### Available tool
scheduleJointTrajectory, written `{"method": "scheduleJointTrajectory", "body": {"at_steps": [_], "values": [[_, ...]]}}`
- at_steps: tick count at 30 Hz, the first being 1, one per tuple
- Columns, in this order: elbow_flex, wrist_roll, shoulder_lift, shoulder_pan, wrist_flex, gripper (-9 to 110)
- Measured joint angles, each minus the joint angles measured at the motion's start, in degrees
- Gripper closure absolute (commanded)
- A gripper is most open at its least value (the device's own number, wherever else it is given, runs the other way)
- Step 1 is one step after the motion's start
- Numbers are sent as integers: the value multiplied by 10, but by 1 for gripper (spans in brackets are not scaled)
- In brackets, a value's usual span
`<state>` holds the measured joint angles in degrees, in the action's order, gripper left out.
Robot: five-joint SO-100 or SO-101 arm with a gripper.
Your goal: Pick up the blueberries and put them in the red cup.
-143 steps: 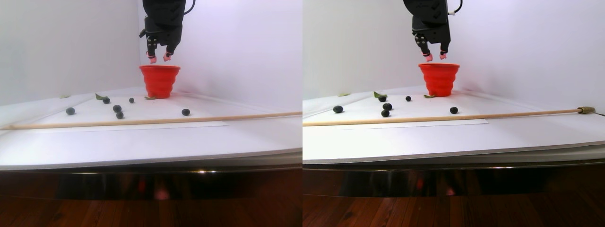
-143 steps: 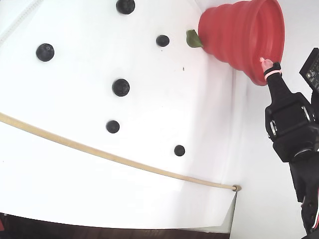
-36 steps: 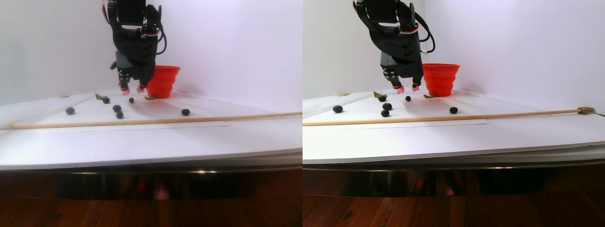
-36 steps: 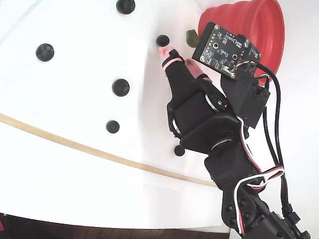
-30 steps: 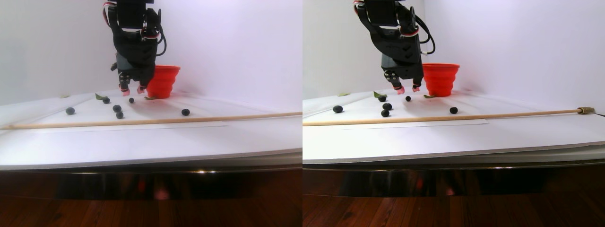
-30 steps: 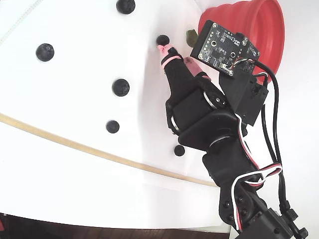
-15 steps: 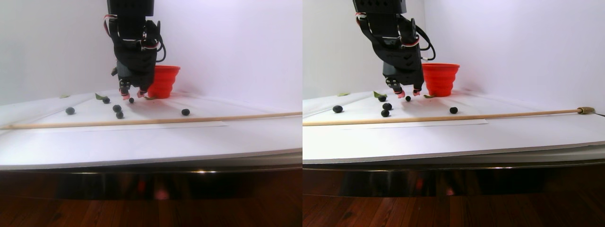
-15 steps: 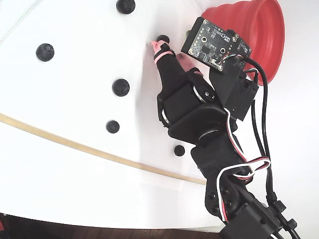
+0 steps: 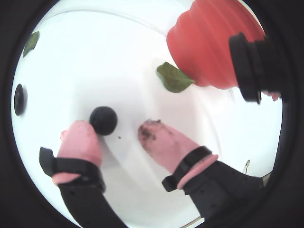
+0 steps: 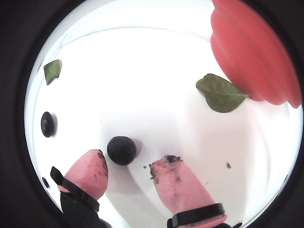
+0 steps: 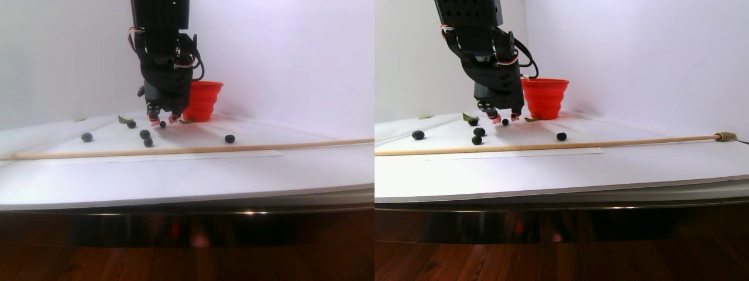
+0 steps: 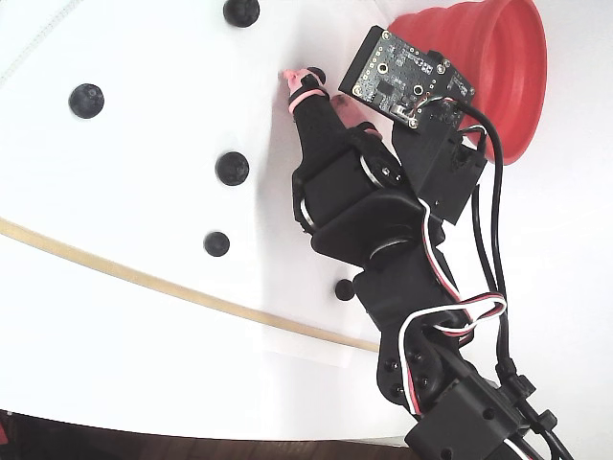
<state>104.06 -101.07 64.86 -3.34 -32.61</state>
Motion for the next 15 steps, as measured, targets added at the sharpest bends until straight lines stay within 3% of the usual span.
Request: {"method": "scheduleJointTrajectory", "body": {"at_steps": [15], "values": [[-30,-9,-11,-11,-8,83]]}}
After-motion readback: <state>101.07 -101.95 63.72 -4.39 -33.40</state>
